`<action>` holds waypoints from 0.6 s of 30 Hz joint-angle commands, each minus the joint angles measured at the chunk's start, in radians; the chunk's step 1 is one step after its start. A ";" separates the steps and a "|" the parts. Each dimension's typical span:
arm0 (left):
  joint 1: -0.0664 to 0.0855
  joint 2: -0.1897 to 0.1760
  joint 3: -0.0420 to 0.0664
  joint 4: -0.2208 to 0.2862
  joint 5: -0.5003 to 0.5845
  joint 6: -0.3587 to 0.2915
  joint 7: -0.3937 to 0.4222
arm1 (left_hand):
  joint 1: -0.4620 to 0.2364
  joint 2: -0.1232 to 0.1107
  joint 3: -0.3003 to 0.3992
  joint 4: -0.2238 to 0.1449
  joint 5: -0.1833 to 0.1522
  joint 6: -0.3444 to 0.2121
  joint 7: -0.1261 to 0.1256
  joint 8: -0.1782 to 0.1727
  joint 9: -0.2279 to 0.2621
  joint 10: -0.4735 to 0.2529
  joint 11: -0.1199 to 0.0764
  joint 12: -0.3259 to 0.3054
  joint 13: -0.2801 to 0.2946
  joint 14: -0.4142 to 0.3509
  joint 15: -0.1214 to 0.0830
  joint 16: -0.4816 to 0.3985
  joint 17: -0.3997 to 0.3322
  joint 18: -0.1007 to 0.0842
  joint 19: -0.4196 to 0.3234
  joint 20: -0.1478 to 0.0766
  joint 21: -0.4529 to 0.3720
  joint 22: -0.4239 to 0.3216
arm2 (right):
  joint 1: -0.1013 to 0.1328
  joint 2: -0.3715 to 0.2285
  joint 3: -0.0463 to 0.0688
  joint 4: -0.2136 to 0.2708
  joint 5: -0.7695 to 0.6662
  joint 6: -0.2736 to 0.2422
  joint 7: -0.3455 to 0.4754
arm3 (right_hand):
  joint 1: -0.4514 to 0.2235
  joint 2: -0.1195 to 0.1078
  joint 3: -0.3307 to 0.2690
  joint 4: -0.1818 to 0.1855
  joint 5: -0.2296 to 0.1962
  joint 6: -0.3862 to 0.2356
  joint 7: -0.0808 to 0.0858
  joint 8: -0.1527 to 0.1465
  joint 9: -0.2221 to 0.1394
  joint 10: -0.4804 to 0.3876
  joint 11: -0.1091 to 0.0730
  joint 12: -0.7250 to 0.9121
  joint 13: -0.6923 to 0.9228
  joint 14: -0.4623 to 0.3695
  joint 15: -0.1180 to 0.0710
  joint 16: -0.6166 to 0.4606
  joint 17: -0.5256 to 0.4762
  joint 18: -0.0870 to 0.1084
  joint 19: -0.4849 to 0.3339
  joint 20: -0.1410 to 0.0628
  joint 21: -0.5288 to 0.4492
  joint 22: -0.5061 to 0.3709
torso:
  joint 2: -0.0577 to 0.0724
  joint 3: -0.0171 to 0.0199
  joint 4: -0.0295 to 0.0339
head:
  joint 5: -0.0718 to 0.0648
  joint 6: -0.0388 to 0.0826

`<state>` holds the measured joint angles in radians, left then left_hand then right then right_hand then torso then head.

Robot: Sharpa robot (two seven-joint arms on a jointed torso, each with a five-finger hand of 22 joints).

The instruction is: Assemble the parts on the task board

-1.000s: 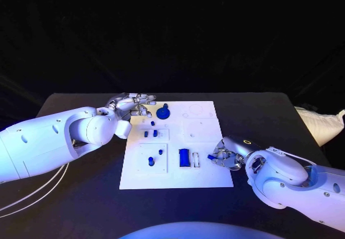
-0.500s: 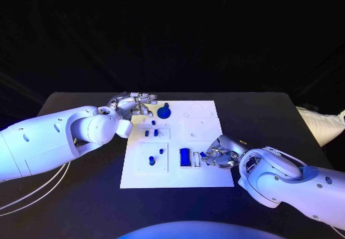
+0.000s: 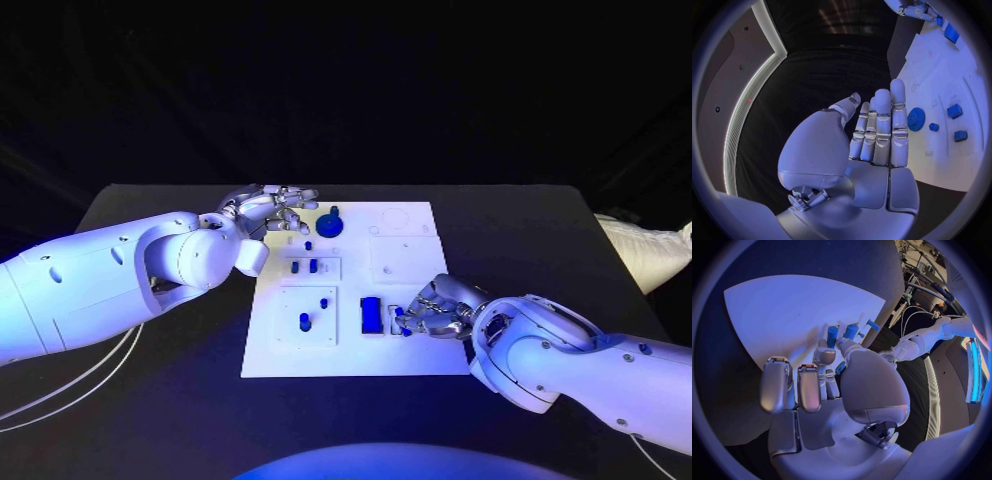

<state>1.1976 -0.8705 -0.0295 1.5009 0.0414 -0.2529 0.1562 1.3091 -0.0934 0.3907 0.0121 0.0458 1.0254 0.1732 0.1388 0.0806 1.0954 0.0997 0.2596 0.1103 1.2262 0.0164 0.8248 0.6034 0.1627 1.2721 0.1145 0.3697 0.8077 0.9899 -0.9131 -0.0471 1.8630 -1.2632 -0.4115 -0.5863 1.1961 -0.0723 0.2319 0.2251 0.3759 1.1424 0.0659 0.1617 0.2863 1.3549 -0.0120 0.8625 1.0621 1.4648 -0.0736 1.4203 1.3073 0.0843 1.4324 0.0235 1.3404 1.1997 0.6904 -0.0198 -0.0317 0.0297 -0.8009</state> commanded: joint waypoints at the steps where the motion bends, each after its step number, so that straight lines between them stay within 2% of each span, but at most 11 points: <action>1: 0.000 0.003 0.001 0.001 -0.004 0.021 0.004 | 0.006 0.000 -0.001 -0.007 0.006 -0.007 0.002 0.004 -0.002 -0.006 0.002 0.004 0.002 -0.007 0.001 0.005 -0.001 0.018 0.004 0.000 -0.004 -0.002 | 0.000 0.006 0.000 -0.002 0.043 0.004 0.005 | -0.011 0.000 -0.008 -0.001 0.007 0.006 0.000 0.002 0.002 0.005 0.000 0.007 0.001 0.071 -0.007 0.006 0.075 -0.010 0.007 0.002 0.006 0.001 | 0.000 0.0002 -0.0006 | 0.001 -0.001; 18: 0.000 0.005 0.001 0.000 -0.004 0.022 0.003 | 0.006 0.000 -0.001 -0.007 0.006 -0.007 0.002 0.004 -0.002 -0.006 0.002 0.004 0.002 -0.007 0.001 0.005 -0.001 0.018 0.004 0.000 -0.004 -0.002 | 0.002 0.016 0.000 -0.006 0.023 -0.008 0.012 | -0.044 0.003 -0.048 0.019 0.020 0.015 -0.003 0.009 0.013 0.017 -0.003 0.033 0.023 0.073 -0.009 0.012 0.083 -0.011 0.010 0.001 0.011 0.010 | 0.000 0.0006 -0.0010 | 0.003 -0.002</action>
<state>1.1976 -0.8681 -0.0293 1.4998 0.0410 -0.2502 0.1554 1.3091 -0.0934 0.3907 0.0121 0.0458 1.0254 0.1731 0.1388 0.0807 1.0954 0.0997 0.2595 0.1103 1.2262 0.0164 0.8248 0.6035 0.1627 1.2721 0.1145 0.3698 0.8078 0.9924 -0.8994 -0.0472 1.8563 -1.2326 -0.4158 -0.5865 1.1625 -0.0703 0.1899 0.2444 0.3912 1.1493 0.0620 0.1665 0.2982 1.3644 -0.0133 0.8892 1.0841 1.4647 -0.0736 1.4281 1.3079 0.0841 1.4360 0.0272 1.3482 1.2083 0.6906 -0.0192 -0.0324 0.0331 -0.8039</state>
